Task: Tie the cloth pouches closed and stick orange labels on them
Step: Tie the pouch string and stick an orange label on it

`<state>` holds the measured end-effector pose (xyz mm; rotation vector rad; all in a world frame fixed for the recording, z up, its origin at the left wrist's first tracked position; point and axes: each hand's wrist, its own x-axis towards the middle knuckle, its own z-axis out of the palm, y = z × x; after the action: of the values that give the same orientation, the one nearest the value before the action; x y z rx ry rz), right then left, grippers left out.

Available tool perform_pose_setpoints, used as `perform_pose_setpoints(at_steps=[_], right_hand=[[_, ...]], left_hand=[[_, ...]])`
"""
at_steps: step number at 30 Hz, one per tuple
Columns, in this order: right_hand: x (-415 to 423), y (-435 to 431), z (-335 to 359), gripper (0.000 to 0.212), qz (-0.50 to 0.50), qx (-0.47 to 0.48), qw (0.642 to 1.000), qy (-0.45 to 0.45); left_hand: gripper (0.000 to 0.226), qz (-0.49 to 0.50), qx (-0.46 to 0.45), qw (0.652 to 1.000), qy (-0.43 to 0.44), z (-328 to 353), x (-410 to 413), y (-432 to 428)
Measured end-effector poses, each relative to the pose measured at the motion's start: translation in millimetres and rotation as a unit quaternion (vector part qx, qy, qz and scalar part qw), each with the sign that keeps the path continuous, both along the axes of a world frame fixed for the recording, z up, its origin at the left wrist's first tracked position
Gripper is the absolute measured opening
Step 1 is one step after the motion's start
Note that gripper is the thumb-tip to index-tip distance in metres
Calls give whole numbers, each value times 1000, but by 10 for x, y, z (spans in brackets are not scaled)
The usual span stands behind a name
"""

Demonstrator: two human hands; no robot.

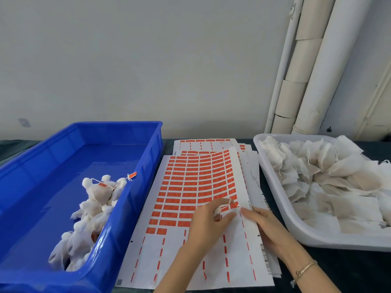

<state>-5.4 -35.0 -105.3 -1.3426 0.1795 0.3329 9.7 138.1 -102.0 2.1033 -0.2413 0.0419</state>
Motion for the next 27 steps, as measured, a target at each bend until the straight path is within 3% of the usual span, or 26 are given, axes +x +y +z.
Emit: perform_pose_setpoints(at_steps=[3, 15, 27], right_hand=[[-25, -15, -16, 37, -8, 13, 1000, -6], [-29, -36, -27, 34, -1, 51, 999, 4], [-46, -21, -51, 32, -4, 50, 999, 4]], left_hand=[[35, -43, 27, 999, -11, -2, 100, -63], [30, -52, 28, 998, -29, -179, 167, -86], [17, -84, 108, 973, -188, -185, 76, -87]])
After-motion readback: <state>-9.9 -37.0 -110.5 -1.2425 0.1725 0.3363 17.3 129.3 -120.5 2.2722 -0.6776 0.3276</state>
